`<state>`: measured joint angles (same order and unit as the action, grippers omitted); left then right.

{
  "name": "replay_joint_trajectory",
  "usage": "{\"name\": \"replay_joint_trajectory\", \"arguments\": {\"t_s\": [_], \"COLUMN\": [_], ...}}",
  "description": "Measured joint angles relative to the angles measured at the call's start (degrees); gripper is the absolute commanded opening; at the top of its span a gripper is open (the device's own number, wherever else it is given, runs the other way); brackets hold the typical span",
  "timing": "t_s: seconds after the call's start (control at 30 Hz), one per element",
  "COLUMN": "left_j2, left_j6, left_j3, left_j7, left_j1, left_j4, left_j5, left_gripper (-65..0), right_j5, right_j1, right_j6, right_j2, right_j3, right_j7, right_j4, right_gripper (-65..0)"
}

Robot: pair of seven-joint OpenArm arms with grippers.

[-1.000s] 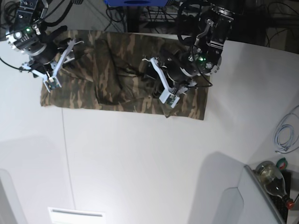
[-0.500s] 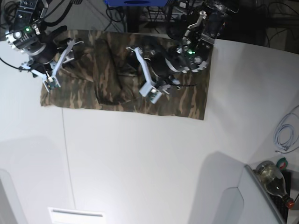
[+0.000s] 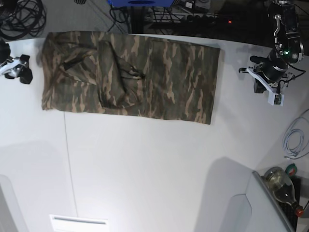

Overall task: Layout the t-shirt on the table in an organized manner, then fold the t-shirt properly
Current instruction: 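Grasp the folded shirt's ends with both grippers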

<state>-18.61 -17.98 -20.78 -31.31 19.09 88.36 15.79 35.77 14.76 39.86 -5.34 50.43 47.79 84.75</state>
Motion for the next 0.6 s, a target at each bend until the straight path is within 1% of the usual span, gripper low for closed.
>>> {"name": "replay_joint_trajectory", "arguments": {"t_s": [0.1, 0.23, 0.27, 0.37, 0.43, 0.5, 0.57, 0.6], "left_j2": [0.2, 0.1, -0.1, 0.3, 0.6, 0.5, 0.8, 1.3], "left_j6": [-0.3, 0.3, 0.8, 0.4, -0.2, -0.1, 0.1, 0.8], "left_j3": [0.3, 1.5, 3.0, 8.3, 11.1, 12.8, 14.1, 14.6], "left_j7": [5.1, 8.1, 8.9, 13.3, 14.7, 16.8, 17.0, 17.0], "left_j1": [-0.6, -1.8, -2.5, -4.6, -5.6, -6.4, -8.0, -8.8], "left_j4": [-4.2, -10.3, -11.8, -14.7, -16.8, -18.8, -20.1, -20.5], "left_j5": [0.6, 0.0, 0.0, 0.4, 0.6, 0.8, 0.9, 0.7], "left_gripper": [-65.0, -65.0, -65.0, -65.0, -65.0, -65.0, -65.0, -65.0], "right_j5": [0.3, 0.5, 0.3, 0.5, 1.7, 2.2, 2.2, 2.2], "right_j1": [-1.8, -2.5, -2.5, -1.7, -0.8, -0.3, -0.3, -0.3], "right_j6": [-0.3, -0.3, -0.3, -0.3, -0.3, -0.1, -0.1, -0.1], "right_j2": [-1.9, -2.7, -2.9, -2.9, -2.5, -2.7, -2.9, -3.0], "right_j3": [-0.1, -0.8, -2.3, -8.0, -11.0, -13.0, -14.0, -14.3], "right_j7": [1.7, 1.7, 1.9, 1.7, 0.3, 0.1, 0.0, 0.0], "right_j4": [-7.8, -12.7, -13.3, -13.5, -13.3, -13.1, -13.1, -13.1], "right_gripper": [-21.8, -21.2, -21.2, -21.2, -21.2, -21.2, -21.2, -21.2]}}
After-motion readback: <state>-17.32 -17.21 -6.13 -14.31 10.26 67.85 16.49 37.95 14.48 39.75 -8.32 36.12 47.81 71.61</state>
